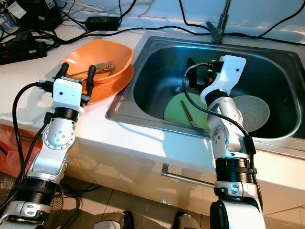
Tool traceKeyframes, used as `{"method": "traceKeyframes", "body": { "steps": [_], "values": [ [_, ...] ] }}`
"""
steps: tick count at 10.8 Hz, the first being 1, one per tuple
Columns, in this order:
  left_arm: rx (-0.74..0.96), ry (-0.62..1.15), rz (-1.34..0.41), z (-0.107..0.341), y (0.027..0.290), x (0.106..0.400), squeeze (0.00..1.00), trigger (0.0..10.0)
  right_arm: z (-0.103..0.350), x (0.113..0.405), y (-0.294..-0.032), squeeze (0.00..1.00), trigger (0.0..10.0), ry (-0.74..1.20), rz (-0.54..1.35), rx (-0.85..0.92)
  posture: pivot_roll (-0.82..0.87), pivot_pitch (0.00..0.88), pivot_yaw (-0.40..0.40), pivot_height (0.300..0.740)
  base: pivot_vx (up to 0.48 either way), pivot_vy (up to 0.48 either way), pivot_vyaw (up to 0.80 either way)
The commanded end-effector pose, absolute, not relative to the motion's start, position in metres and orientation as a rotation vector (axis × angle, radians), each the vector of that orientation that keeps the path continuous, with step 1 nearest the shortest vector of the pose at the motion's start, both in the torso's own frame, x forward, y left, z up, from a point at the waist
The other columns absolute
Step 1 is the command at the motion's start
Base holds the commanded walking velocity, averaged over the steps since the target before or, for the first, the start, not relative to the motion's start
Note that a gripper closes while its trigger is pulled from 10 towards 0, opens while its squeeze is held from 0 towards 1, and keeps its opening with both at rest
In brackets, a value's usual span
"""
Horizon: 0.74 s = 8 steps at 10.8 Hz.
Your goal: Kitchen organization
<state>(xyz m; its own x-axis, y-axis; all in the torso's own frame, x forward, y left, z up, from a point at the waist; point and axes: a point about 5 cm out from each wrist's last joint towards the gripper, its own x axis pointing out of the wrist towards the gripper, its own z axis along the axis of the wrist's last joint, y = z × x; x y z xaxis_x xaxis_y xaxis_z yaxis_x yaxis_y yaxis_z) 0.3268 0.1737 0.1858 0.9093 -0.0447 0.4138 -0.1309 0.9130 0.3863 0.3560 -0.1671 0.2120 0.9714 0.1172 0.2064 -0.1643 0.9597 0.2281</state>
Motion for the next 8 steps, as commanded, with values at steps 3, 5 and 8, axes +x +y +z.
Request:
{"method": "traceKeyframes", "body": {
  "steps": [3,5,8],
  "values": [
    [0.427,-0.449,0.062,0.1882,0.1772,0.3298,0.00,0.0,0.2200,0.3562,-0.1699,0.00,10.0,-0.214,0.132,0.248,0.05,0.130,0.055,0.740,0.000,0.000,0.00],
    [0.428,-0.450,0.059,0.1879,0.1770,0.3305,0.00,0.0,0.2205,0.3559,-0.1704,0.00,10.0,-0.216,0.130,0.248,0.05,0.130,0.056,0.740,0.000,0.000,0.00],
    [0.427,-0.456,0.055,0.1879,0.1767,0.3318,0.00,0.0,0.2214,0.3561,-0.1711,0.00,10.0,-0.219,0.126,0.252,0.05,0.130,0.055,0.740,0.000,0.000,0.00]
  ]
}}
